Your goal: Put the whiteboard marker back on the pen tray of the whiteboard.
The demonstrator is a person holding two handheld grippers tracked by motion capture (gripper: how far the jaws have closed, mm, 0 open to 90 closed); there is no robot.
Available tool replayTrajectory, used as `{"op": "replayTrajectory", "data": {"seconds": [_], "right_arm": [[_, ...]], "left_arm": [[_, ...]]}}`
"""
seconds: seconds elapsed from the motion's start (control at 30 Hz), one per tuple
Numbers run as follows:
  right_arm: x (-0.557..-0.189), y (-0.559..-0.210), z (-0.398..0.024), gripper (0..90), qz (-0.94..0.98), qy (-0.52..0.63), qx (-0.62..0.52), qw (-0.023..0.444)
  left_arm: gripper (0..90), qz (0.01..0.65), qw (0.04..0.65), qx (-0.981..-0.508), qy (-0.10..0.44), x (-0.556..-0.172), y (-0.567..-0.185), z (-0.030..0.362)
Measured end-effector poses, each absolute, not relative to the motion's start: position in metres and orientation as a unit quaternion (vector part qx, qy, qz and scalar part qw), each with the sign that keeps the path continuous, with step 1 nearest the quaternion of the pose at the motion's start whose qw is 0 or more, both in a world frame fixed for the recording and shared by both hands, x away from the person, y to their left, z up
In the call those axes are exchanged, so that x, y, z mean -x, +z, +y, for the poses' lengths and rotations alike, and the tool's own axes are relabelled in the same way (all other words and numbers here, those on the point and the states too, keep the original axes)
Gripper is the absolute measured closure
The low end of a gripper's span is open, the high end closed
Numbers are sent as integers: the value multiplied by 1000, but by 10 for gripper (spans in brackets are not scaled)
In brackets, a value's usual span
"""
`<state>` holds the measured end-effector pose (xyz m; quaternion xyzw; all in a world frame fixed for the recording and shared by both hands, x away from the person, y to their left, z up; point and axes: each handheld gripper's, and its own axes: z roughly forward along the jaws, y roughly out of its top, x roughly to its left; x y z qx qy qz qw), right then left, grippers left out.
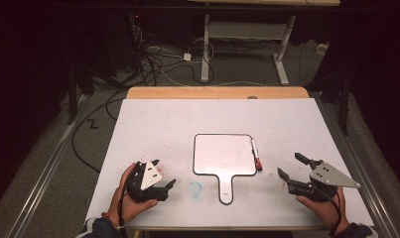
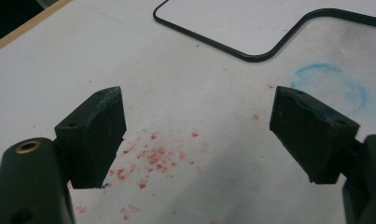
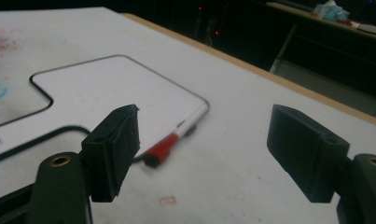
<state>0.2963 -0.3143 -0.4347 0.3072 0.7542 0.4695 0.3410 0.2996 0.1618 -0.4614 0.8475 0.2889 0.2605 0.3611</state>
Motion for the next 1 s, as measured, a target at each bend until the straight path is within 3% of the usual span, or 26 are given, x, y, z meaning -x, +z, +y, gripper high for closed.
{"op": "replayTrajectory", "data": {"seconds": [1.0], "right_arm": [[-296,-442,-313,282,767,438,-303,357]], "left_arm": [[178,288,365,-847,259,-297,-460,165]]}}
